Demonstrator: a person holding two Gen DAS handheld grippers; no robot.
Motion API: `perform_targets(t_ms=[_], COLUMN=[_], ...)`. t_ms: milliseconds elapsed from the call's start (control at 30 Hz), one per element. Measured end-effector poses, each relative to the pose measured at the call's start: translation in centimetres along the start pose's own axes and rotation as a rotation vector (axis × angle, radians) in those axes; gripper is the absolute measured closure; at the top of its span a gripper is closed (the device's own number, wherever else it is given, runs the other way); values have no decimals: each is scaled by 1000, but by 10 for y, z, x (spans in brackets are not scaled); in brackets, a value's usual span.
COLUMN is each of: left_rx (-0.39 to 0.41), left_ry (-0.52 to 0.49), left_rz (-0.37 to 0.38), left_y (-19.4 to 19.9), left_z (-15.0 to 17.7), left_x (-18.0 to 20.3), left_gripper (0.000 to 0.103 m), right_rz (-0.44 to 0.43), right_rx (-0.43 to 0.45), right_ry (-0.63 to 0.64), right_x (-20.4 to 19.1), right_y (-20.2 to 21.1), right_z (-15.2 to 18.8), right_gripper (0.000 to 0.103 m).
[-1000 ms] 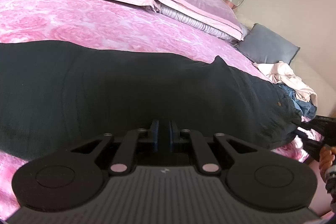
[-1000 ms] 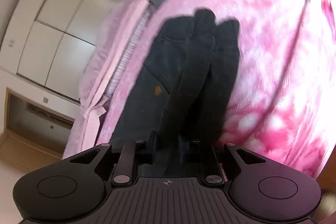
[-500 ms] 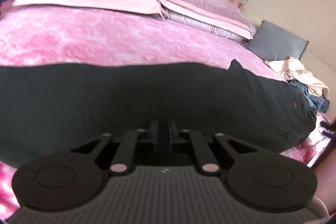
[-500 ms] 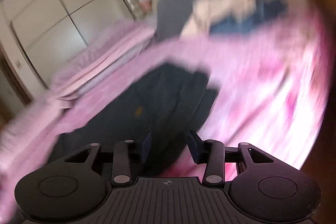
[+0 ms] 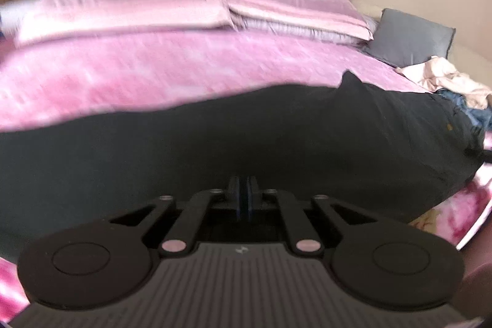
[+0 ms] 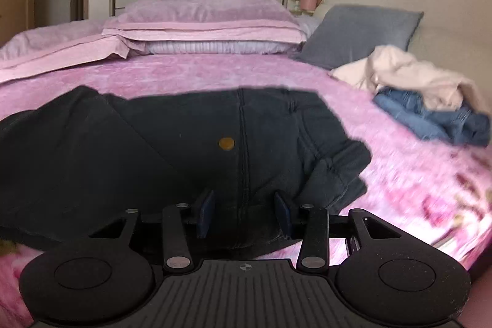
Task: Fold clothes
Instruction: 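Open both grippers to release the trousers flat on the bed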
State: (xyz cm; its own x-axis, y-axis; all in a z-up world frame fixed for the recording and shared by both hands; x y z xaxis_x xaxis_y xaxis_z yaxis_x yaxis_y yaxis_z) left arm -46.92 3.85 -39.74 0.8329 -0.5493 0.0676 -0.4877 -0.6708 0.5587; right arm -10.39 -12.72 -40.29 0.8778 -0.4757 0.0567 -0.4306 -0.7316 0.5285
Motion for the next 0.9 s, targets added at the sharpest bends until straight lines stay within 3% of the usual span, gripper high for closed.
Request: perform_targets(t_ms=[100, 167, 300, 367, 467, 567, 667, 733, 833, 900], left_rx=[18, 4, 11, 2, 9, 27, 41, 49, -2, -40], left_ry=[-25, 20, 84, 122, 224, 204, 258, 240, 234, 255], left_rz=[-82, -138, -287, -413, -482, -577, -558, -547, -530, -530], left_y=[11, 14, 30, 38, 48, 52, 60, 66, 70, 71], left_z=[9, 20, 26, 27, 27, 28, 24, 20, 22, 22], left_x=[-20, -47, -101, -136, -183, -213, -222, -210, -185, -168], left_gripper=[96, 97, 100, 100, 100, 100, 101, 98, 89, 87], right_rz=[-32, -96, -14, -17, -60, -79, -132, -177, -173, -149], right_rx=[79, 62, 48, 40, 55, 57, 81, 91, -31, -31], right_ry=[22, 2, 116, 92, 22, -1, -23, -34, -18, -9], right_x=[-16, -22, -41, -45, -52, -65, -77, -84, -93, -97], right_y=[14, 10, 6, 10, 18, 18, 23, 25, 3, 5], right_z=[-5, 2, 15, 9, 1, -2, -7, -6, 9, 6], right_gripper=[61, 61, 61, 61, 61, 61, 61, 61, 60, 60])
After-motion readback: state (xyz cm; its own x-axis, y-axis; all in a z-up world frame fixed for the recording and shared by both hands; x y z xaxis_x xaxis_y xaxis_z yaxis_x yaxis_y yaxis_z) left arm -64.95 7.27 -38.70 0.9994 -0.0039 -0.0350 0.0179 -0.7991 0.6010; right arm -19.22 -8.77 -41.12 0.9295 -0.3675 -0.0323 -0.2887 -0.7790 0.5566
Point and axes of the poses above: each gripper's, at about its wrist camera, not at the fingertips, and y roughly against the way its jaws point, x to its right, z to its underside, the point moved 3 cm from there along -y, roughly the way its jaws point, and after that the axes turned 2 degrees about -z, right-handed, at the moved point
